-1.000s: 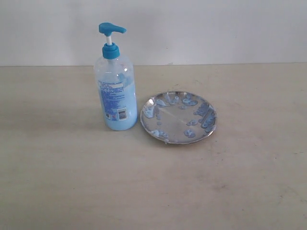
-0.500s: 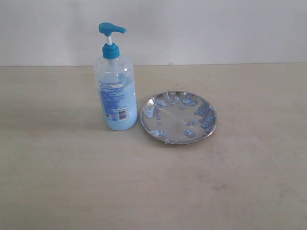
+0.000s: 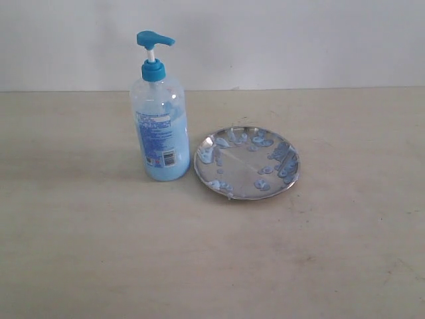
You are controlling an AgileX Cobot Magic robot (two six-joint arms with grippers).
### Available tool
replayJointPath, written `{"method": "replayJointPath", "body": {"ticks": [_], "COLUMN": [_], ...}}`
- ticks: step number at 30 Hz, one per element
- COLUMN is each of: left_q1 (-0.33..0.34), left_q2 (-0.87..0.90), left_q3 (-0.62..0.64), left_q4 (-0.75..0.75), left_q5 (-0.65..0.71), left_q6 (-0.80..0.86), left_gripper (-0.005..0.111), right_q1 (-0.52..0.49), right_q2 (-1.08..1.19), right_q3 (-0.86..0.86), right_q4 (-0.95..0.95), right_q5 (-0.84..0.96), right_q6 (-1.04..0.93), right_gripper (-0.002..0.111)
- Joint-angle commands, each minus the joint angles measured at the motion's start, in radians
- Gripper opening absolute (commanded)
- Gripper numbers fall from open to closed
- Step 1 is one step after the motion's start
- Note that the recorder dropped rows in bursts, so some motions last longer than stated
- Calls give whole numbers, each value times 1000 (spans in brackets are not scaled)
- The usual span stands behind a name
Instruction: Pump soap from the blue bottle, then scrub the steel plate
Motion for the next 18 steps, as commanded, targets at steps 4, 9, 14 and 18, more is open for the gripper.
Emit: {"method": "replayJointPath", "body": {"ticks": [4,9,14,18], "left_q1": [-1,-1,-1,-1], "left_q2": [-11,-11,-11,-11], "left_q3": [4,4,4,4], "left_q4": [3,3,3,3], "left_q5": [-9,-13,-13,-13], "left_q6": [-11,-11,-11,-11], "left_gripper": [4,4,4,4], "right_q1": [-16,-16,-16,-16], "right_q2": [-16,-16,-16,-16], "right_q3": [-1,-1,-1,-1], "right_q4": [-67,-67,-65,-65], "right_q5": [37,39,39,39], "right_q6": [36,36,36,36], "right_gripper": [0,0,0,0]}}
